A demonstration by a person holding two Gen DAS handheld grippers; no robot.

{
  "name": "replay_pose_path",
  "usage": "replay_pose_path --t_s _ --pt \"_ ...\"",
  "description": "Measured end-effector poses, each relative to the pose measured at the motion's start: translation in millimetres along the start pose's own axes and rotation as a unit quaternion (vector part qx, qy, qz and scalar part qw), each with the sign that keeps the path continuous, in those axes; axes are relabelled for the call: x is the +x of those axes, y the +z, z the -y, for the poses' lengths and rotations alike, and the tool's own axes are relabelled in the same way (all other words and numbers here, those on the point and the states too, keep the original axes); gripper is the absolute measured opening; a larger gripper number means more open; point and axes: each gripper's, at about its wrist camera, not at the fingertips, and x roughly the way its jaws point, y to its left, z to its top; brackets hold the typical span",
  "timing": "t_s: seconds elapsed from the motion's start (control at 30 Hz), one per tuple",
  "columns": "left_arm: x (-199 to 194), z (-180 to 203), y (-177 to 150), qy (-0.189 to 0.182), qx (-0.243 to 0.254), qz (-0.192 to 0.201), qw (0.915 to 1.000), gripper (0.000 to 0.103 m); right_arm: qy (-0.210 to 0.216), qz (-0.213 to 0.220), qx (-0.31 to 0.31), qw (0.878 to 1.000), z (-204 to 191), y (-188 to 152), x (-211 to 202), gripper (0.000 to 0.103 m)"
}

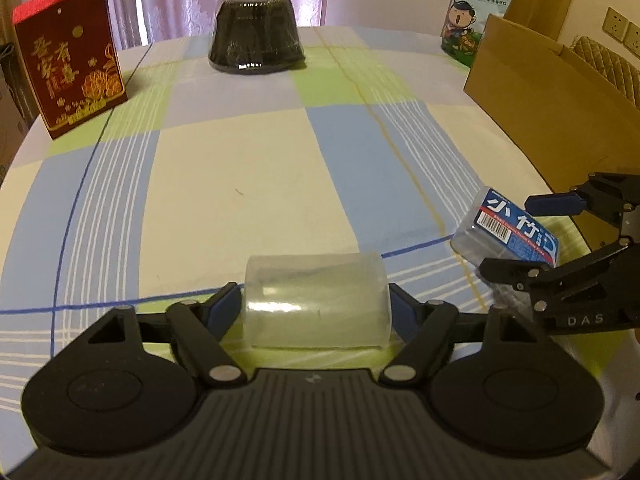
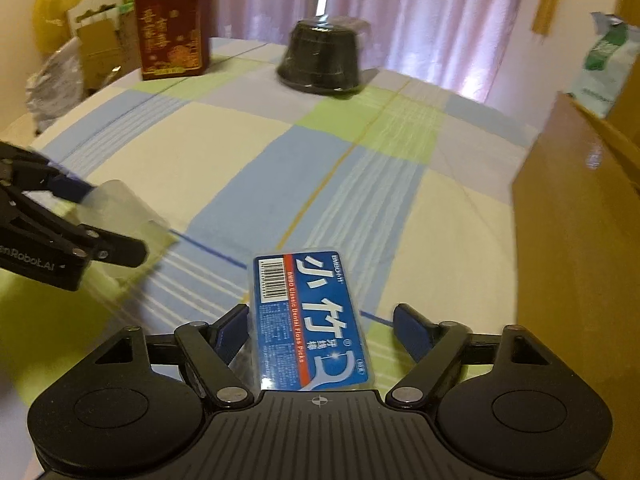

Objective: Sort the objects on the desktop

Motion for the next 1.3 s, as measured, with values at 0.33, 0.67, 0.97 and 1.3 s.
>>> replay_pose_path --t_s 0.33,0.67,0.97,1.3 --pt "-7.0 14.1 -6.2 -0.01 0.024 -0.005 0.9996 0.068 -0.016 -0.01 0.034 0.999 -9.7 -21.4 -20.7 0.056" --pt "-22.7 38.2 -29.4 -0.021 0.037 -0.012 0.999 0.068 -0.027 -0.026 0.08 0.996 -19.7 -56.3 -59.6 0.056" --pt "-49.2 84.0 -56.3 -0.039 0.071 -0.008 0.9967 0.068 -0.036 -0.04 0.107 0.993 -19.4 -84.5 -104.5 0.056" --pt "-94.3 133.2 -71.3 -0.048 0.073 0.015 0.996 0.068 -0.059 -0.025 0.123 0.99 -6.2 -95.5 -158.2 0.056"
